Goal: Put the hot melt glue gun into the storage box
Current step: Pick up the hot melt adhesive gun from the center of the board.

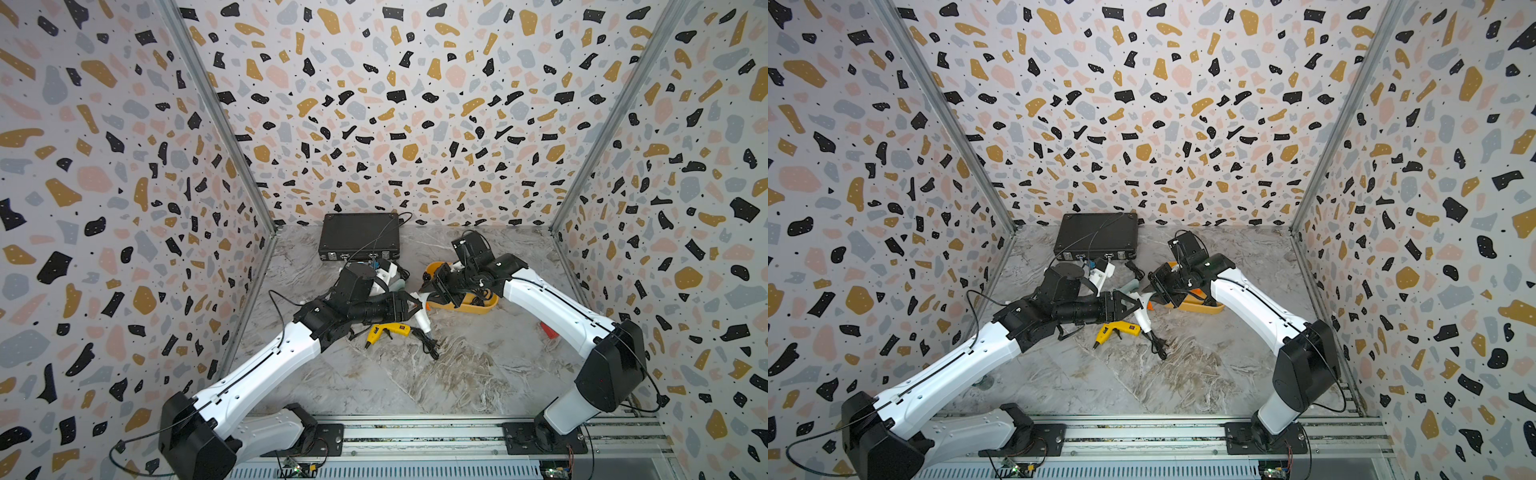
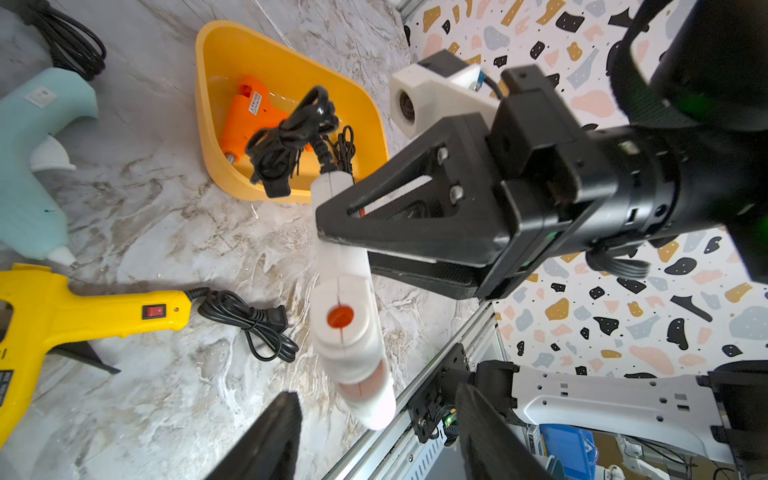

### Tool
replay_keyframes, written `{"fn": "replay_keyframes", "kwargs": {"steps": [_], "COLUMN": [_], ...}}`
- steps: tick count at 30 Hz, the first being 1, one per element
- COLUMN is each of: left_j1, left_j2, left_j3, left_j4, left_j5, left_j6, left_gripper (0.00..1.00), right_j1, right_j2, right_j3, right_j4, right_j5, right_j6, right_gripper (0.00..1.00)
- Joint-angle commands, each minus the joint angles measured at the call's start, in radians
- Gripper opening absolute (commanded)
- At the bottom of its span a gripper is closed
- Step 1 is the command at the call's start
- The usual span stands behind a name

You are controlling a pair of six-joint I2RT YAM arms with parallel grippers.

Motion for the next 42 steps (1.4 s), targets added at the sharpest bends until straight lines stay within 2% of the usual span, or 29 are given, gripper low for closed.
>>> {"fn": "replay_keyframes", "kwargs": {"steps": [1,13,19,22,27,31,36,39,42], "left_j1": [-0.027,-0.041,-0.040,-0.039,-0.038,-0.022,0.064,0.135,0.187], "left_j2": [0.019,0.057,0.095,0.109,0.121,0.122,0.144,0.208,0.311], "left_j3": [-0.013,0.019,0.078,0.102,0.119,0.150,0.225,0.322,0.450], "left_j4": [0.066,0.059,0.033,0.027,0.013,-0.017,-0.033,-0.093,-0.178], "left_j5": [-0.020,-0.074,-0.096,-0.096,-0.090,-0.072,0.080,0.192,0.289], "left_j6": [-0.002,0.025,0.075,0.091,0.107,0.140,0.224,0.285,0.363], "left_gripper": [0.62,0.52,0.43,0.31,0.00,0.00,0.00,0.00,0.00], "right_j1": [-0.001,-0.001,-0.002,-0.003,-0.011,-0.040,-0.110,-0.148,-0.170], "right_j2": [-0.019,-0.037,-0.054,-0.066,-0.091,-0.111,-0.144,-0.171,-0.200], "right_j3": [0.045,0.094,0.082,0.067,0.038,0.033,0.067,0.116,0.175], "right_j4": [-0.010,-0.036,-0.039,-0.038,-0.039,-0.047,-0.129,-0.254,-0.444], "right_j5": [-0.025,-0.052,-0.075,-0.082,-0.088,-0.095,-0.111,-0.093,-0.029], "right_j6": [-0.019,-0.061,-0.069,-0.069,-0.071,-0.100,-0.257,-0.420,-0.619], "right_gripper": [0.00,0.00,0.00,0.00,0.00,0.00,0.30,0.43,0.51]}}
